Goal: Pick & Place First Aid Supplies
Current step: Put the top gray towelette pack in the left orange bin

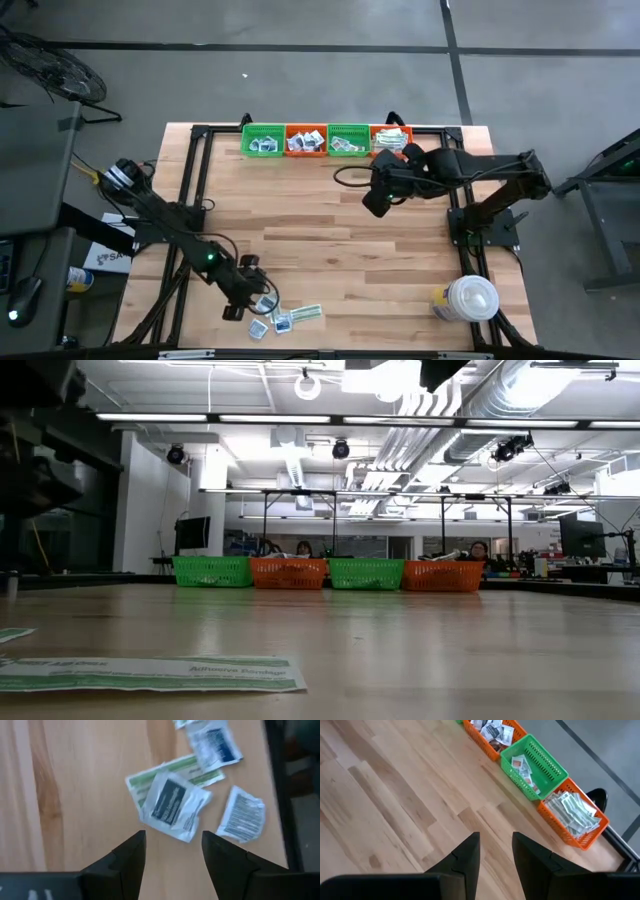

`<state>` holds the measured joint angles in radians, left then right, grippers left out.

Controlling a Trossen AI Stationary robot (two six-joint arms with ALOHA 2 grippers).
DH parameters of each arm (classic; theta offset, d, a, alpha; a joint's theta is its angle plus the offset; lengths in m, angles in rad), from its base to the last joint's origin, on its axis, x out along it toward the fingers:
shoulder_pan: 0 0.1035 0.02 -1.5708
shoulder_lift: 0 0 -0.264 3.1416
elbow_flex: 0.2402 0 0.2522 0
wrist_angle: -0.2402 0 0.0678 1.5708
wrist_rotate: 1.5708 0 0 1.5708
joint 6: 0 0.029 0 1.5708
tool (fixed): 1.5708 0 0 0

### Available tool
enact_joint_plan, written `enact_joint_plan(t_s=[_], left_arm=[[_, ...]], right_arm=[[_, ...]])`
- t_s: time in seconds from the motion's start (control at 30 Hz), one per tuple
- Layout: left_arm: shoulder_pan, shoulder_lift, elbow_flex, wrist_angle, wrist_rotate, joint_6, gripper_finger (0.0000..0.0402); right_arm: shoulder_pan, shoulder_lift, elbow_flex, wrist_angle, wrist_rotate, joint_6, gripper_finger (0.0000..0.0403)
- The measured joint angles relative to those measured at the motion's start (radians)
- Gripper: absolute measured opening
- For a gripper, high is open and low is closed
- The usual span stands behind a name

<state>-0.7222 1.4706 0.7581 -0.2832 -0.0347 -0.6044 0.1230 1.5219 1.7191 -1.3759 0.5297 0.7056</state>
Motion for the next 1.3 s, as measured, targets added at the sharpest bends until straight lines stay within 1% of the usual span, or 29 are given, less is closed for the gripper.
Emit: enact_joint_plan(t_s=[0.1,0.33,0.53,0.67,0.97,1.13,1.3], left_arm=[[-0.013,0.037,0.0,0.024,-0.008,-0.074,0.0188],[-0.012,0.104,0.002,0.118,-0.022,-0.112,0.0188],[-0.012,0.154,0.026,0.097,-0.108,-0.126,0.0188],[-0.012,0.19,0.035,0.099,-0.147,-0.13,0.0188],[-0.012,0.268,0.039,0.068,-0.17,-0.133,0.0188],[-0.013,0.273,0.04,0.03,-0.18,-0.128,0.0188],[-0.013,0.273,0.04,0.022,-0.18,-0.065,0.0186]], right_arm=[[0.002,0.0,0.0,0.005,0.003,-0.023,0.0108],[0.002,0.0,0.0,0.008,0.001,-0.066,0.0108],[0.002,0.0,0.0,0.012,-0.009,-0.079,0.0108],[0.002,0.0,0.0,0.012,-0.013,-0.079,0.0108],[0.002,0.0,0.0,0.016,-0.021,-0.06,0.0108],[0.002,0.0,0.0,0.017,-0.024,-0.059,0.0108],[0.002,0.001,0.0,0.016,-0.024,-0.068,0.0108]])
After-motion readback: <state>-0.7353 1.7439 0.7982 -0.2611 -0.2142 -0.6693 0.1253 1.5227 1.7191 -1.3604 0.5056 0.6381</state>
